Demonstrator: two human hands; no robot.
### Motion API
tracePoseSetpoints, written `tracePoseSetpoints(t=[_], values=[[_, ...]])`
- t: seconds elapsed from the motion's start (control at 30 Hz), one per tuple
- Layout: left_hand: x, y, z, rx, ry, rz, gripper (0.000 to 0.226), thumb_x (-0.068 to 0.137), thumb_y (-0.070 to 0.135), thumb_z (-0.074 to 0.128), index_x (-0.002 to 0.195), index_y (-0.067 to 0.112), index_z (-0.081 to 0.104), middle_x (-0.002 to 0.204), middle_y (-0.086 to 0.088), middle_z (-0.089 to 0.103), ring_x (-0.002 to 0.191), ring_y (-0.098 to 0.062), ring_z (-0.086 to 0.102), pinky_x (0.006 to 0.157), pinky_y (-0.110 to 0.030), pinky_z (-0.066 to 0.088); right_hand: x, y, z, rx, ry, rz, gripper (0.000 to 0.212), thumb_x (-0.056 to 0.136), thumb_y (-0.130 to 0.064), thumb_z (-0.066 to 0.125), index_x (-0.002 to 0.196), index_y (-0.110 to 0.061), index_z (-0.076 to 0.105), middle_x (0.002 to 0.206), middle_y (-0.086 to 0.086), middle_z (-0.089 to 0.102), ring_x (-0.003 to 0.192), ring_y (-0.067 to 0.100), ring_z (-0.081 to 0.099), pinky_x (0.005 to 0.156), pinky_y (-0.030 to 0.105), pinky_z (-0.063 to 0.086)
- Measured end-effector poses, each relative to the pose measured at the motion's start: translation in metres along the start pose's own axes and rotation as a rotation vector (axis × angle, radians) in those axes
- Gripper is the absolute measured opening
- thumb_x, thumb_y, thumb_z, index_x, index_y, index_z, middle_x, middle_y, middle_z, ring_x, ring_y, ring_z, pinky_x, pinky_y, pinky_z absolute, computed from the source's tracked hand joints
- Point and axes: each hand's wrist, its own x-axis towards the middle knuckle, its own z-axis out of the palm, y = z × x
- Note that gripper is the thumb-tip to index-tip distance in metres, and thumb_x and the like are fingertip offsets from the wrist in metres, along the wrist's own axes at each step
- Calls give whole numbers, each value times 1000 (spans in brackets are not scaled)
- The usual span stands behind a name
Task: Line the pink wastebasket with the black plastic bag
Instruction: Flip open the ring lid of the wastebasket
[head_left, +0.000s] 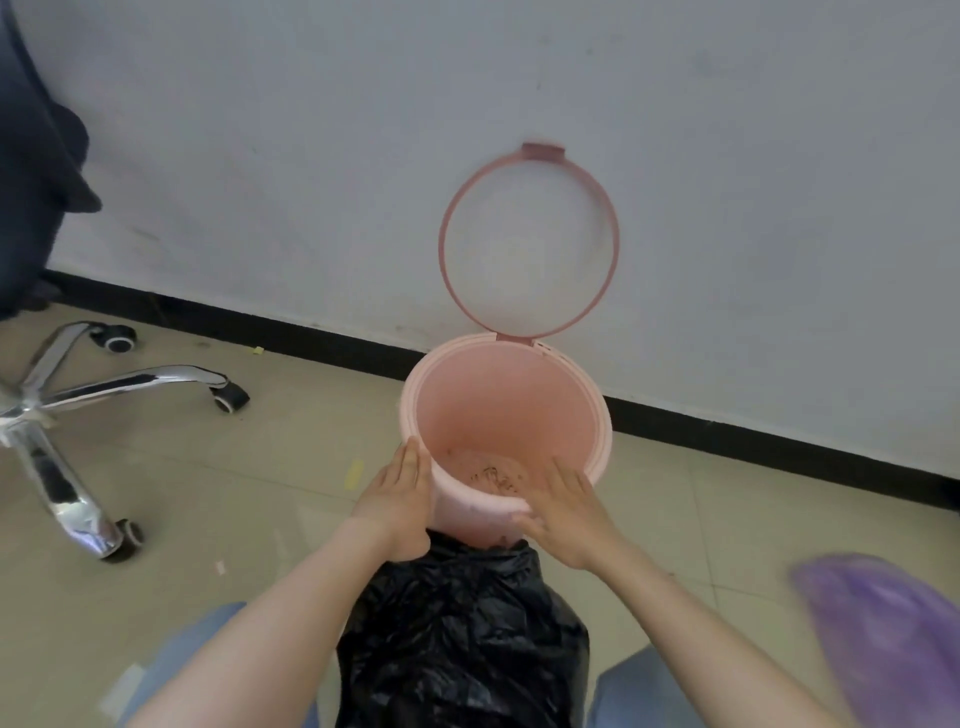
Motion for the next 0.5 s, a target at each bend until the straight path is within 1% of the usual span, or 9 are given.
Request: tracePoseSetpoints(t=[0.07, 0.13, 0.2, 0.23, 0.27, 0.3, 0.37, 0.43, 0.5], values=[[-2, 0, 4, -70, 30, 10, 87, 83, 13, 43, 140, 0, -22, 151, -18, -26, 142, -28, -19, 119, -38, 0, -3, -2, 8, 37, 103, 43, 55, 95, -46, 26, 145, -29, 9, 156, 17, -1, 143, 30, -9, 117, 42, -2], [-6, 0, 15, -253, 118, 5, 89, 85, 17, 46, 140, 3, -22, 152, -15, -26, 143, -26, -17, 119, -37, 1, -15, -14, 16, 146, 284, 108, 53, 95, -41, 26, 144, -28, 10, 156, 16, 4, 144, 29, -3, 117, 38, 1], [-11, 1, 31, -448, 252, -57, 88, 87, 17, 48, 142, 6, -20, 153, -13, -24, 144, -25, -14, 118, -35, 2, -34, -32, 27, 333, 431, 217, 64, 86, -50, 11, 144, -24, 14, 156, 13, 8, 144, 28, 2, 115, 32, 2], [-12, 4, 42, -490, 286, -94, 87, 88, 18, 48, 142, 6, -19, 154, -13, -22, 144, -25, -12, 118, -34, 3, -42, -40, 37, 427, 455, 284, 73, 79, -54, 4, 144, -21, 15, 155, 12, 9, 144, 27, 4, 113, 30, 1], [-13, 8, 55, -490, 283, -118, 85, 90, 22, 47, 142, 5, -18, 154, -13, -20, 144, -25, -10, 118, -34, 3, -51, -46, 52, 483, 456, 351, 78, 76, -54, 1, 143, -18, 18, 155, 13, 11, 143, 28, 6, 111, 29, 0], [-13, 13, 71, -465, 249, -110, 83, 91, 26, 46, 143, 5, -16, 155, -13, -17, 145, -26, -8, 119, -35, 4, -58, -50, 69, 504, 447, 417, 77, 78, -54, 5, 142, -15, 22, 154, 16, 14, 143, 30, 9, 111, 30, 2], [-12, 18, 95, -345, 161, -28, 78, 92, 35, 41, 145, 7, -9, 157, -12, -5, 145, -25, -2, 119, -36, 7, -66, -55, 96, 529, 421, 522, 58, 90, -43, 27, 139, -11, 29, 151, 21, 22, 141, 34, 16, 114, 36, 13], [2, 29, 123, -233, 69, 72, 73, 92, 42, 39, 146, 13, -2, 158, -6, 5, 145, -22, 5, 117, -36, 11, -75, -60, 139, 582, 305, 720, 52, 93, -28, 42, 140, -13, 26, 151, 19, 21, 141, 33, 14, 116, 39, 17], [8, 33, 128, -207, 72, 89, 72, 92, 46, 39, 147, 19, 1, 157, -3, 11, 144, -20, 11, 116, -37, 15, -86, -68, 156, 583, 245, 809, 57, 93, -30, 44, 142, -16, 19, 153, 17, 16, 142, 32, 11, 115, 38, 20]])
